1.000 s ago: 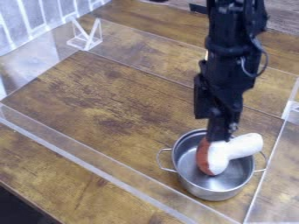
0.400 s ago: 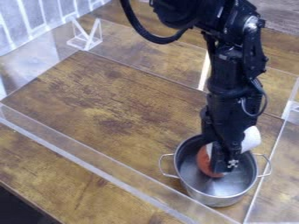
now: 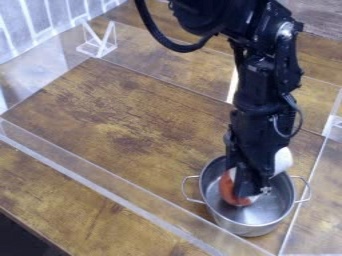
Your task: Remove the mushroom from the silver pot and put it on the table
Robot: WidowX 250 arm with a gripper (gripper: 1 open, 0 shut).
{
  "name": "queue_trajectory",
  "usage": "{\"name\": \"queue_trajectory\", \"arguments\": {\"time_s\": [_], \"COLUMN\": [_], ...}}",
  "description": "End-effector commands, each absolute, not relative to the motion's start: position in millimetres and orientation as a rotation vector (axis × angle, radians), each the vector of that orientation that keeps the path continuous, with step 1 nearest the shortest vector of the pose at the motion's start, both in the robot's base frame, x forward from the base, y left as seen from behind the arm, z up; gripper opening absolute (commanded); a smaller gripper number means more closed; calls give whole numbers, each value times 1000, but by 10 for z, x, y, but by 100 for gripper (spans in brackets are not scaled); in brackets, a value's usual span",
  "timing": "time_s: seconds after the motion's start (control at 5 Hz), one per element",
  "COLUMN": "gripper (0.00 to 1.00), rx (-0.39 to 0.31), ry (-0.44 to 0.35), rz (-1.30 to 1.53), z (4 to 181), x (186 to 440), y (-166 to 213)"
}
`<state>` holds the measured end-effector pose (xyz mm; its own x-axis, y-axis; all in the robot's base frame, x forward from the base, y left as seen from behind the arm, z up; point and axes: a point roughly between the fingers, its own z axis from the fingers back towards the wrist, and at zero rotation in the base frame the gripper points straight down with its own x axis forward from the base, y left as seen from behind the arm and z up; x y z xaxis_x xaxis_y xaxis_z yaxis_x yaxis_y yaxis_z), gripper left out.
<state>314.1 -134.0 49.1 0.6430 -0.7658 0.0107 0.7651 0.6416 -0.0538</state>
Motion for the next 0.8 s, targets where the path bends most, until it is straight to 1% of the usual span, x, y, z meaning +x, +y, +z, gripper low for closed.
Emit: {"name": "queue_trajectory", "arguments": {"time_s": [0.0,0.2,0.4,0.6], "gripper": [0,0,0,0], "rx": [-39,-31,-10,23], "ry": [-56,-51,-57,-74], "rz": [-886,-880,-863,-829], "z": [923,1070,1219,1414], "x": [3190,3228,3241,3281], "y": [-1371,-1340,-1230,-1031]}}
